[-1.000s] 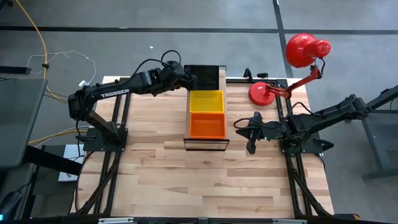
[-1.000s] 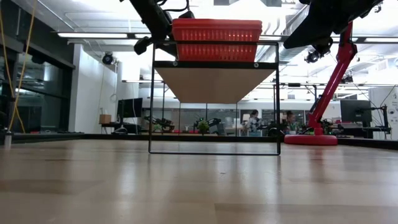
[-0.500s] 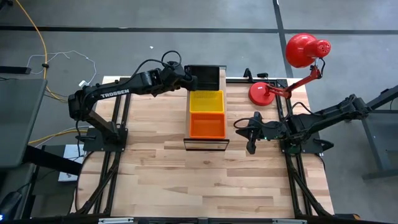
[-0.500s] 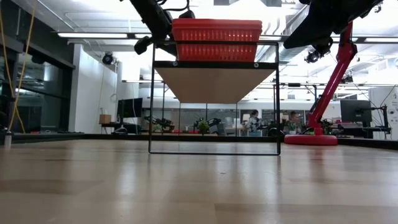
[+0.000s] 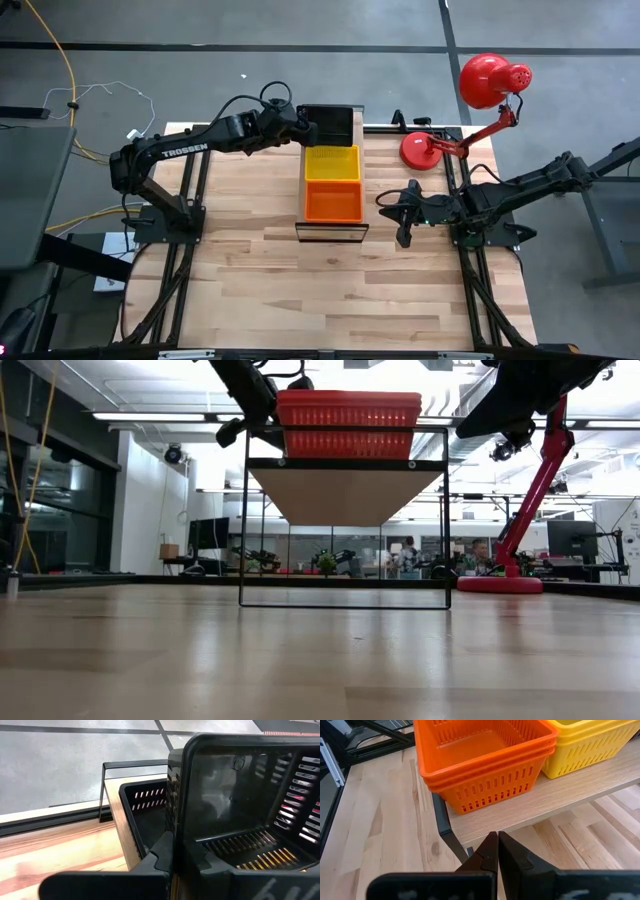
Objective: Stack baskets on shelf by color
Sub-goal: Stack the black bin on the black bins on the shelf
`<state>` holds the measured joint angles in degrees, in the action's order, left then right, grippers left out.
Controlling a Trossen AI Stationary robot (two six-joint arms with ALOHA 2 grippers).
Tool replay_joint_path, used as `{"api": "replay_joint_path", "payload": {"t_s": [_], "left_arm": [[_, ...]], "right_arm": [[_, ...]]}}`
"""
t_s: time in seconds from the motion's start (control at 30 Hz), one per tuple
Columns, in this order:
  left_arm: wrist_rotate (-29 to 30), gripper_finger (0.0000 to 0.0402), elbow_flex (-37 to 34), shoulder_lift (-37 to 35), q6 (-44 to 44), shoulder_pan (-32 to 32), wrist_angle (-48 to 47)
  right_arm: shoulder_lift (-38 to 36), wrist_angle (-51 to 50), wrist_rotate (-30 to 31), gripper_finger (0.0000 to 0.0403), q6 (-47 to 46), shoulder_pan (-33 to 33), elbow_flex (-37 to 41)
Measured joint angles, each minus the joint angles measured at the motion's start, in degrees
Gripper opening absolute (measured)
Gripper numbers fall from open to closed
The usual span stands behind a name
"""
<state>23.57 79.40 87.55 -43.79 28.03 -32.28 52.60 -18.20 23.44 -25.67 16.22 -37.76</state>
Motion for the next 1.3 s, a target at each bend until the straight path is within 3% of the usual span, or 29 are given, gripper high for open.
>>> {"api": "replay_joint_path", "payload": {"t_s": [1.3], "left_arm": [[-0.8,0.0,0.0,0.0,0.5,-0.4,0.0]], "right_arm": [[0.0,0.0,-0.5,0.0,-1.1,0.0,0.0]]}}
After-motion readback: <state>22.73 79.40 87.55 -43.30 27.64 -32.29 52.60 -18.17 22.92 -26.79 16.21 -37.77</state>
